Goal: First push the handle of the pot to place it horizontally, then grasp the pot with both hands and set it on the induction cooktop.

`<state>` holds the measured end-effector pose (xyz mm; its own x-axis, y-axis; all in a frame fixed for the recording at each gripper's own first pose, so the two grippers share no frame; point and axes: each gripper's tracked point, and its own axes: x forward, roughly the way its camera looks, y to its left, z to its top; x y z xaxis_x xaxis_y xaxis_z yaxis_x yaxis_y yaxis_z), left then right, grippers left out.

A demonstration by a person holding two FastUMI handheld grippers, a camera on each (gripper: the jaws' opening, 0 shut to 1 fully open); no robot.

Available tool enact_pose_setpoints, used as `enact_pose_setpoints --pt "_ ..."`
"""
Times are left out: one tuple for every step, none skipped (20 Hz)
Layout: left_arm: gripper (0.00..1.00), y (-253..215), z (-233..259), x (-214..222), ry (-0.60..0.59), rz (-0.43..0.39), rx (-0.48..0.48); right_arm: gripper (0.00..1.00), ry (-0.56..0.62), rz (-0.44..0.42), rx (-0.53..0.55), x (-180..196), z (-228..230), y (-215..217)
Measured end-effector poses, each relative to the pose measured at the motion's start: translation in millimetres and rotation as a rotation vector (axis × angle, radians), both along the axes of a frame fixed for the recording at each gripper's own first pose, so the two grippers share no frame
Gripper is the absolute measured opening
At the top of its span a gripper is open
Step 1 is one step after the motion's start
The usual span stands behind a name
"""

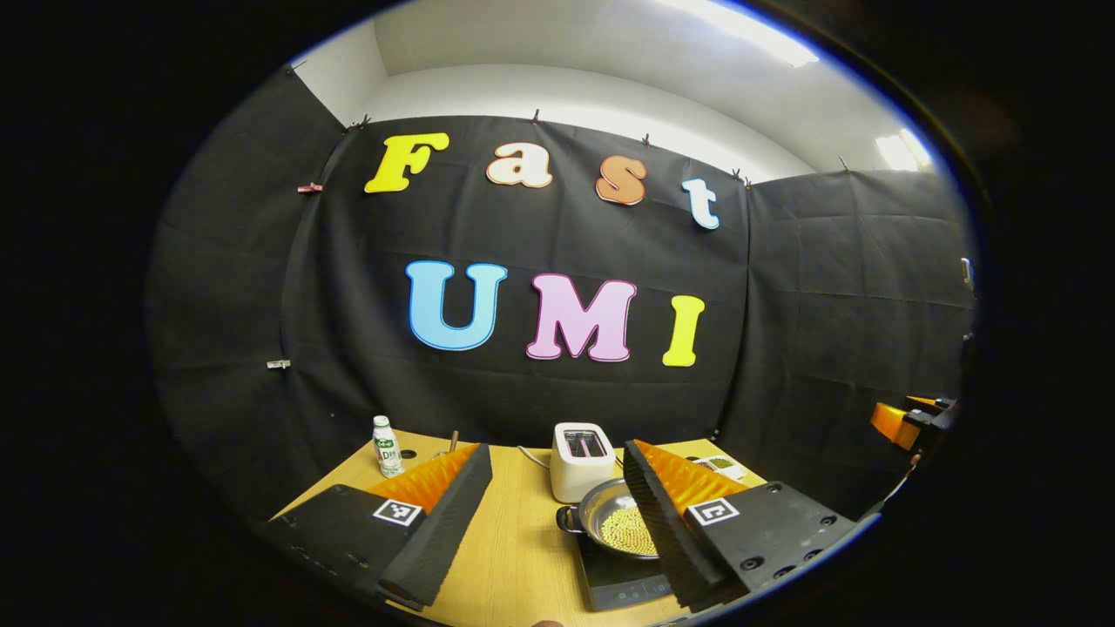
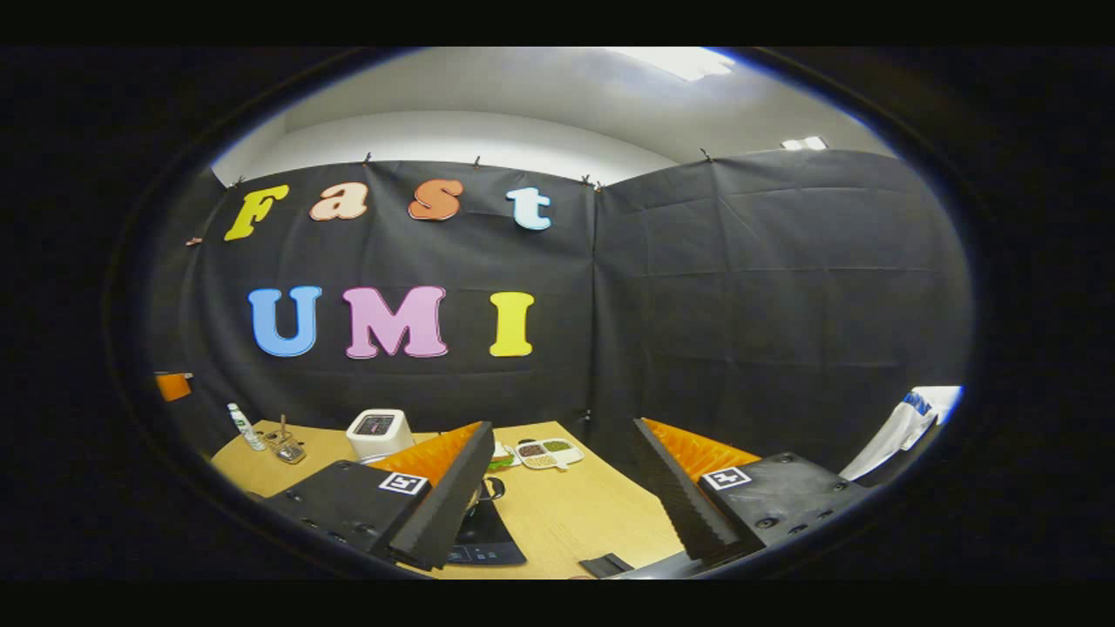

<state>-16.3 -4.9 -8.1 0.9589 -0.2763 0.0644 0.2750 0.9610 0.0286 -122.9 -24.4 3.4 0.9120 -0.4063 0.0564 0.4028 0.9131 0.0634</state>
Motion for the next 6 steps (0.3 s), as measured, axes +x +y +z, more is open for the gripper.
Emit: enact_pose_setpoints --pt "0.93 2 -2 1 0.001 0.005 0.001 1.0 0.005 0.005 0.0 1 -3 2" --pt "0.95 4 -2 0 -0.003 0.008 0.003 0.98 0.022 0.009 0.005 3 -9 3" --pt "0.95 6 -2 0 -0.006 0.008 0.004 0.98 0.041 0.005 0.009 4 -16 1" --pt "0.95 7 -2 1 -0.006 0.013 0.007 0.98 0.055 -0.008 0.013 5 -19 -3" --pt "0.93 8 -5 3 -0.003 0.015 0.007 0.98 0.058 -0.013 0.017 5 -19 -4" --pt "0.93 9 -9 3 0.005 0.019 0.007 0.99 0.053 -0.011 0.018 5 -16 -4"
